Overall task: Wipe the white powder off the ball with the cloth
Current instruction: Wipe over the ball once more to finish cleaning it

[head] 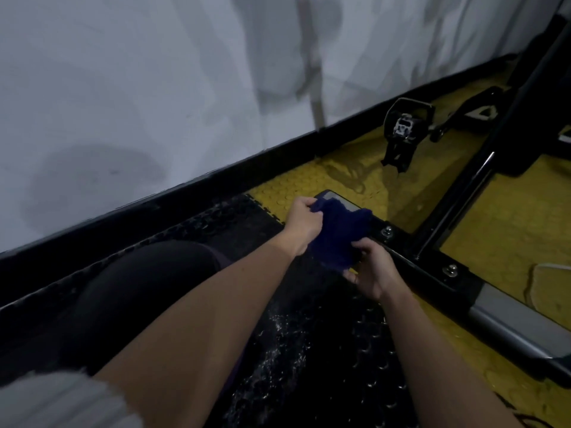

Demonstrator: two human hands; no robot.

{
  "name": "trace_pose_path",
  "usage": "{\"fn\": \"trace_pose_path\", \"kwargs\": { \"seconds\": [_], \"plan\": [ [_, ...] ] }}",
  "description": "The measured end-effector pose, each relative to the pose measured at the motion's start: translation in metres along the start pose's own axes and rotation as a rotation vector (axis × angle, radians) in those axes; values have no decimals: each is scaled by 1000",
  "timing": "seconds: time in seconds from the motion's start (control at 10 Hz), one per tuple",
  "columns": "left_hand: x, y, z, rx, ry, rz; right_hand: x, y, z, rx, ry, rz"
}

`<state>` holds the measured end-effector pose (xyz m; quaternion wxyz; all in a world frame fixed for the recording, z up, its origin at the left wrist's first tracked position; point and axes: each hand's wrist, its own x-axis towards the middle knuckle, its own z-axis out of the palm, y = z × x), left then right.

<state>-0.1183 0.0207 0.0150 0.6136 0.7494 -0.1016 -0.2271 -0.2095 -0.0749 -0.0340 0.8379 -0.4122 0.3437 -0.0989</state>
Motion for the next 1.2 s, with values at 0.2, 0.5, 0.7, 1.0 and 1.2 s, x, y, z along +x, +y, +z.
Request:
{"fn": "trace_pose_path", "kwargs": {
  "seconds": [0.2, 0.5, 0.7, 1.0, 1.2],
  "plan": [
    [53, -10, 8, 506, -73, 145, 39, -28, -3, -60, 279, -211],
    [114, -20, 40, 830, 15, 312, 93, -43, 12, -330, 349, -500],
    [140, -47, 38, 1042, -196, 171, 118, -17, 10, -695, 222, -452],
    [135, -42, 41, 1182, -303, 70, 111, 10, 11, -1403, 300, -435],
    [113, -32, 20, 1418, -285, 196, 104, 4, 9, -1441, 279, -470]
  ]
}}
